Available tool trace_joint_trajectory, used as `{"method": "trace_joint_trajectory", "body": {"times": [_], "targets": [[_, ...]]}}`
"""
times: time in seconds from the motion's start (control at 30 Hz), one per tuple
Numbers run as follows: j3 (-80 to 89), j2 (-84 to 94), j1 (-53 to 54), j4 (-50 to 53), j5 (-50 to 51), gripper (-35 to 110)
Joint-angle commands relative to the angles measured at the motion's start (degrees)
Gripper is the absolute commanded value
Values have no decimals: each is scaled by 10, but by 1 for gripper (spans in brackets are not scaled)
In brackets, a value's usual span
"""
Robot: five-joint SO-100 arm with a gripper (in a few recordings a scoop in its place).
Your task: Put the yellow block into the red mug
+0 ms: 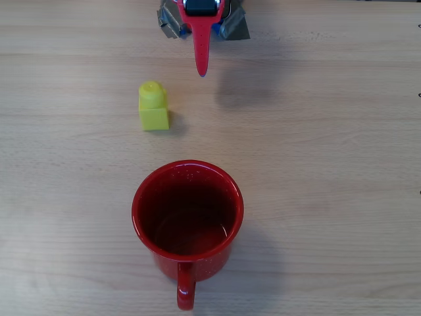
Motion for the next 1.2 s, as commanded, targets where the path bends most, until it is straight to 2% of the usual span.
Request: {"method": "trace_joint_trajectory", "body": {"times": [0.0, 0.63, 1.17], "targets": [[-5, 9, -10, -6, 4, 0], [-19, -8, -4, 6, 4, 0], [-248, -231, 12, 68, -3, 0]]}}
